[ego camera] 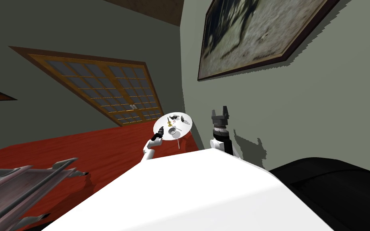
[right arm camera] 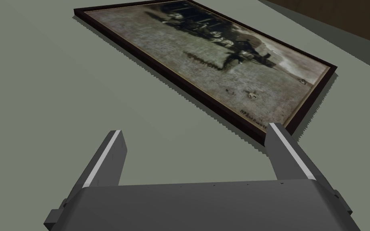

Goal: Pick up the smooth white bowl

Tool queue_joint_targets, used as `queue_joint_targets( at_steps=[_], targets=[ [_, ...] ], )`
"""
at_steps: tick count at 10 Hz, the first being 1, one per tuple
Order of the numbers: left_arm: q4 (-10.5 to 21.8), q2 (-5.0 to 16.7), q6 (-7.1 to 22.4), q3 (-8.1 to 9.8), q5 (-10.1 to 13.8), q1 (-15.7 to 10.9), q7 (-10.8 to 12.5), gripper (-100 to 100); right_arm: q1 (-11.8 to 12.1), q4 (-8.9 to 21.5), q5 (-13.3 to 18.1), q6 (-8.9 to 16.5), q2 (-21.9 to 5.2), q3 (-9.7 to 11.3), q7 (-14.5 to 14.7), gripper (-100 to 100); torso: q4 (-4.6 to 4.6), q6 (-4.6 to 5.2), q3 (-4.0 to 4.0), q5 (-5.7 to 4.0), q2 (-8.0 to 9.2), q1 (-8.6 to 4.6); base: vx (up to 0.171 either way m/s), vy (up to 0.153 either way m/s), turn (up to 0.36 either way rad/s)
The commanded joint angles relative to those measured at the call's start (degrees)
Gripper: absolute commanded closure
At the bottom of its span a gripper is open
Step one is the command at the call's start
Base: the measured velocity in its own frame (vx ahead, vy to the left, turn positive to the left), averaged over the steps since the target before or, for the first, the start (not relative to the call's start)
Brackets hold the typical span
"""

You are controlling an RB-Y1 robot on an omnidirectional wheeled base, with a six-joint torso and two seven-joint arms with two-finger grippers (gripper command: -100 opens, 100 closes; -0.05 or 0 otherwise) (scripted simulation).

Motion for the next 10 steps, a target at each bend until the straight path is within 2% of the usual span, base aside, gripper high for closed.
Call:
queue_joint_targets(
  at_steps=[1, 2, 3, 6, 7, 10],
  targets=[
    [1.75, -0.52, 1.12, 0.15, -0.38, -0.74, -0.2, -100, 0.0, 0.0, 0.0, 0.0, 0.0, 0.0, 0.0, 0, 0.0, 0.0, 0.0, 0.0, 0.0, 0.0, 0.02, -0.019, -0.001],
    [3.96, -0.86, 2.91, 0.2, -0.56, -2.08, -0.39, -100, 0.0, 0.0, 0.0, 0.0, 0.0, 0.0, 0.0, 0, 0.0, 0.0, 0.0, 0.0, 0.0, -0.01, 0.023, -0.019, -0.004],
    [4.41, -0.86, 2.91, 0.2, -0.56, -2.08, -0.39, -100, 0.0, 0.0, 0.0, 0.0, 0.0, 0.0, 0.0, 0, 0.0, 0.0, -0.01, 0.0, -0.01, -0.01, 0.019, -0.012, -0.005],
    [10.8, -1.94, 7.78, 0.2, -1.23, -5.7, -0.87, -100, 0.0, 0.0, 0.0, 0.0, 0.0, 0.0, 0.0, 0, -0.01, 0.0, -0.03, 0.0, -0.05, 0.01, 0.037, -0.014, -0.009],
    [11.82, -1.94, 7.81, 0.2, -1.23, -5.7, -0.87, -100, 0.0, 0.0, 0.0, 0.0, 0.0, 0.0, 0.0, 0, -0.02, 0.0, -0.06, 0.0, -0.11, 0.0, 0.036, -0.012, -0.002],
    [18.13, -3.03, 11.87, 0.08, -1.99, -8.64, -1.2, -100, 0.0, 0.0, 0.0, 0.0, 0.0, 0.0, 0.0, 0, -0.02, 0.0, -0.05, 0.01, -0.08, 0.04, 0.044, -0.006, -0.013]
  ],
)
